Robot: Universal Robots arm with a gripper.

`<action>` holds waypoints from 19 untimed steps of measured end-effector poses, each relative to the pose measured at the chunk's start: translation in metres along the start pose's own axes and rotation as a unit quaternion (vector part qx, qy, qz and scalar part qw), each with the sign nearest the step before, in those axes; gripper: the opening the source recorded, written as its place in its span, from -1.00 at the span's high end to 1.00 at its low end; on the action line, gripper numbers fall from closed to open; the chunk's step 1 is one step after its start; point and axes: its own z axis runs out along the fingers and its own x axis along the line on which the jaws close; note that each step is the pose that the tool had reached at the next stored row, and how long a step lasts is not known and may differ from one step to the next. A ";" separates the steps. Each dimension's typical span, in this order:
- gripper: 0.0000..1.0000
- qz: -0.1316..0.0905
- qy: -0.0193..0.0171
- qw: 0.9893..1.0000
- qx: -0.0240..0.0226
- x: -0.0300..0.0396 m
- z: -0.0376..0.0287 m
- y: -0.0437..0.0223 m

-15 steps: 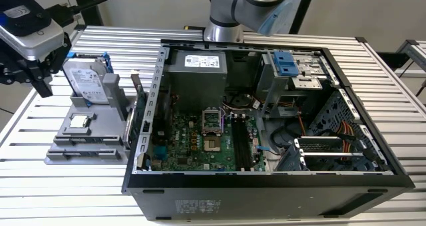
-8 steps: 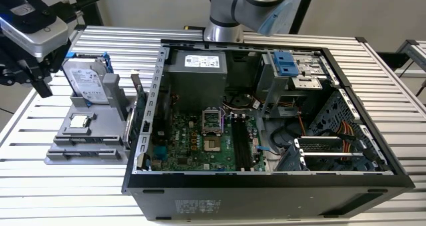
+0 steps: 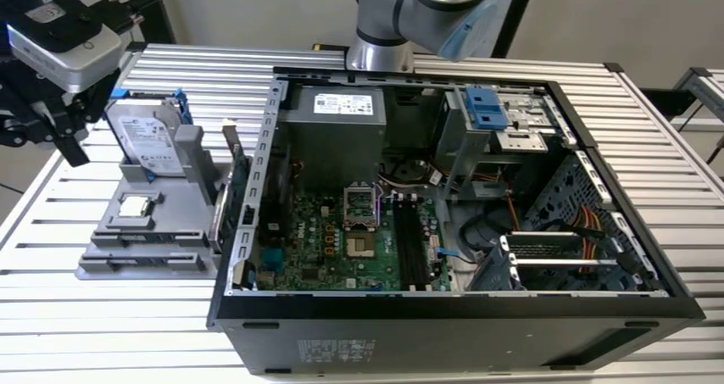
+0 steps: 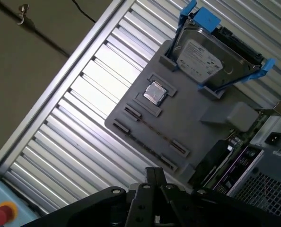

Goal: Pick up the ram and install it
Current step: 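Pick up the ram and move it above insertion slot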

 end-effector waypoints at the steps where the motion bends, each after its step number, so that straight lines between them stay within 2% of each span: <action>1: 1.00 -0.004 0.000 1.000 0.000 0.0000 0.0000 0.0000; 6: 1.00 -0.024 0.000 1.000 0.002 0.0000 0.0000 0.0001; 13: 1.00 -0.054 -0.004 0.999 0.006 0.0000 0.0000 0.0000; 16: 1.00 -0.069 -0.004 0.998 0.007 0.0000 0.0000 0.0000; 19: 1.00 -0.090 -0.003 0.996 0.007 0.0000 0.0001 0.0000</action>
